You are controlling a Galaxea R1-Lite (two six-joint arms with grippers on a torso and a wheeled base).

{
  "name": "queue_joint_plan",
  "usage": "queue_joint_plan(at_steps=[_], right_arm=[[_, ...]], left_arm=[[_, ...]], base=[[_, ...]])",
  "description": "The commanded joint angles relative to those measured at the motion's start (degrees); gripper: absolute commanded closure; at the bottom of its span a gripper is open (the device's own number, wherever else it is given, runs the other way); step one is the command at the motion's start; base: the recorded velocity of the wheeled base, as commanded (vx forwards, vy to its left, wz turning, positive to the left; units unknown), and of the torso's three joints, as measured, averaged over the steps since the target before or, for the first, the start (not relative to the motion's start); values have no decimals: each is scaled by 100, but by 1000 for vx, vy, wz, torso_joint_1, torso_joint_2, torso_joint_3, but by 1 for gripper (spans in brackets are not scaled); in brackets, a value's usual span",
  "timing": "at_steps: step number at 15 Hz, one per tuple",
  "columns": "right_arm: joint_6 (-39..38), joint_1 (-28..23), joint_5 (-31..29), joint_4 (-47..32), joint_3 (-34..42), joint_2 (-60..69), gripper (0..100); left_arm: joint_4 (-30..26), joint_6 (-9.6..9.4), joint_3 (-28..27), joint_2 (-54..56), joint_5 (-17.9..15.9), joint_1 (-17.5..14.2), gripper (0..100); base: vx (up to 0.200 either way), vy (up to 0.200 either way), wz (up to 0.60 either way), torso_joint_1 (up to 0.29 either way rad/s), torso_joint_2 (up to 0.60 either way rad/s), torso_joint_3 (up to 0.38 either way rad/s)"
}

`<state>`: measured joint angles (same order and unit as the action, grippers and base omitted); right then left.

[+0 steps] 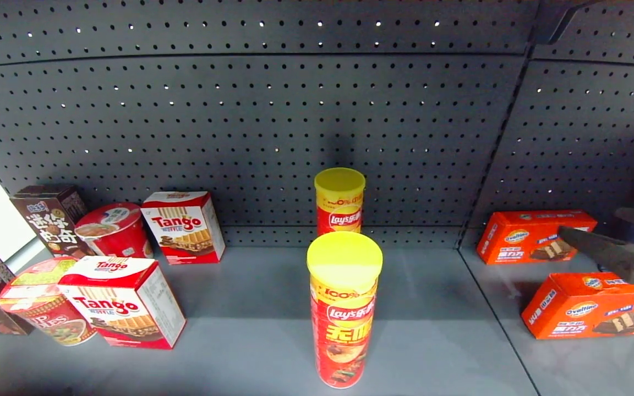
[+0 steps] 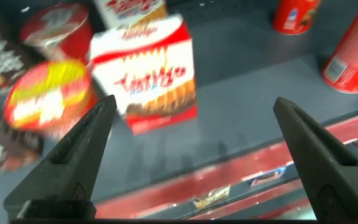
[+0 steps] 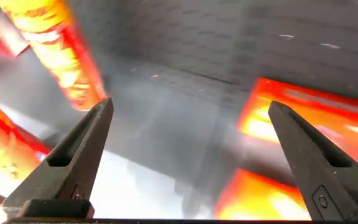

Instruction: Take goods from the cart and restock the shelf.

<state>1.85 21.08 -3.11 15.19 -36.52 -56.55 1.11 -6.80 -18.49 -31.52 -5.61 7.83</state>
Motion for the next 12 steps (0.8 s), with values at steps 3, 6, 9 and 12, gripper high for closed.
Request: queue_joint_plan(at_steps=[3,6,9,12], right_arm=[[52,-1079,3,-622,1244,3212,0],[70,-1141,-260,-1897,1306,4873,0],[-168,-1185,-797,-1370,1719,5137,0],[-229,-1255,-243,-851,2475,5137,0]], left_arm=[[-14,12,1164,2071,60,-211,0],[-23,12,1111,2432,42,-466,0],[-120,197,1287,2669,-151,-677,0],[-225,3,1682,3109,-582,-756,0]], base=[[0,0,0,0,0,0],[0,0,0,0,0,0],[0,0,0,0,0,0],[0,0,0,0,0,0]])
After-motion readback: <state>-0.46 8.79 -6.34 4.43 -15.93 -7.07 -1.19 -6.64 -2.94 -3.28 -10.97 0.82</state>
